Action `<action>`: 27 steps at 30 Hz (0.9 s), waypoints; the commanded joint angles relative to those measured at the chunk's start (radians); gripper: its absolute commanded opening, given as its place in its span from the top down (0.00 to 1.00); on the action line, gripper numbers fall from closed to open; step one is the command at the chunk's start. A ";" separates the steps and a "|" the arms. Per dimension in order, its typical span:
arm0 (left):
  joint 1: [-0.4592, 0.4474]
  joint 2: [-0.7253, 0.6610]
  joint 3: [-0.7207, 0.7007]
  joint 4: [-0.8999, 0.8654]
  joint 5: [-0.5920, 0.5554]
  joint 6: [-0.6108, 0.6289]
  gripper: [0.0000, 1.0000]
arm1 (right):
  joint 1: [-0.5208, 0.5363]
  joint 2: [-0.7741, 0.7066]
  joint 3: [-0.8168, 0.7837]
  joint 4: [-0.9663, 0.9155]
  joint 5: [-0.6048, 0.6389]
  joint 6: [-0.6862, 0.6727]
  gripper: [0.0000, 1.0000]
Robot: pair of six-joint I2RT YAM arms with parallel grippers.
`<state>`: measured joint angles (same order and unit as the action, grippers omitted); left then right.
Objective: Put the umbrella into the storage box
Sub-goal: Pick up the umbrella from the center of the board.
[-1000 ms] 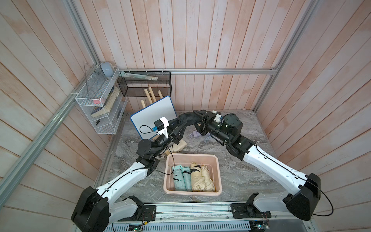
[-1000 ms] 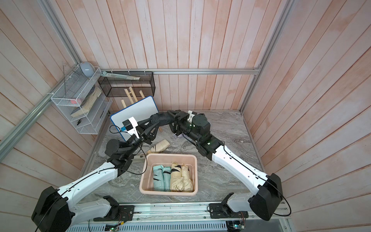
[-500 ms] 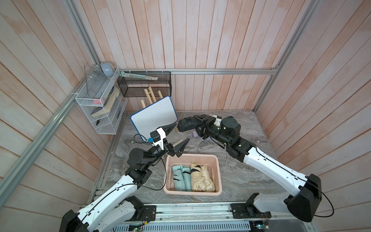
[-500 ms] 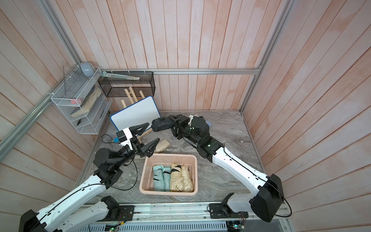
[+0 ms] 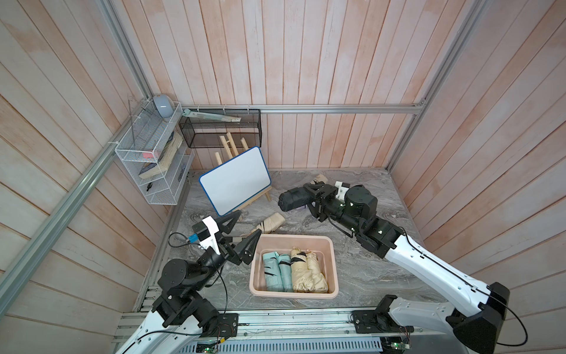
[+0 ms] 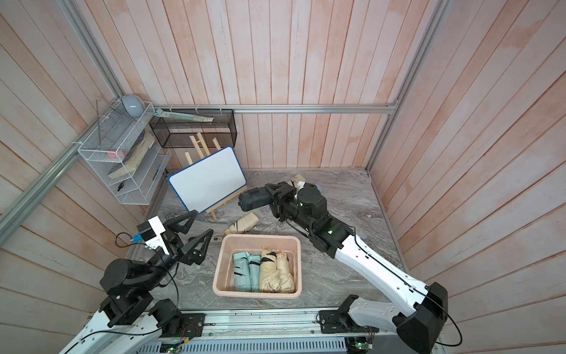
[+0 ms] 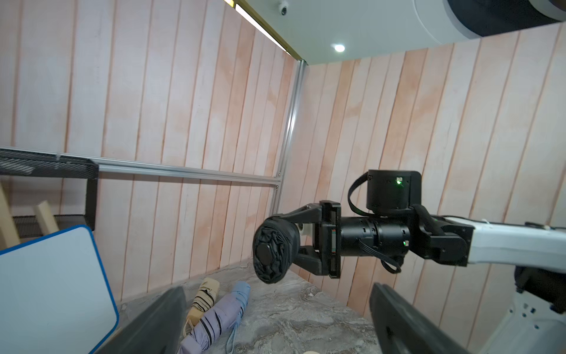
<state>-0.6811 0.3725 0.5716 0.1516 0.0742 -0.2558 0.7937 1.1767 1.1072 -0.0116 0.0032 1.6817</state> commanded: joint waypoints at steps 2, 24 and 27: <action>-0.001 -0.084 0.010 -0.221 -0.213 -0.198 0.00 | 0.064 -0.021 0.016 -0.071 0.062 -0.072 0.61; -0.001 0.069 0.257 -0.967 -0.216 -0.673 0.00 | 0.382 0.124 0.098 -0.511 0.258 -0.339 0.61; 0.000 0.075 0.258 -0.998 -0.199 -0.696 0.00 | 0.401 0.152 0.097 -0.523 0.256 -0.359 0.61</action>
<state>-0.6811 0.4450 0.7967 -0.7746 -0.1596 -0.9020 1.1786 1.3144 1.1606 -0.5045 0.2276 1.3758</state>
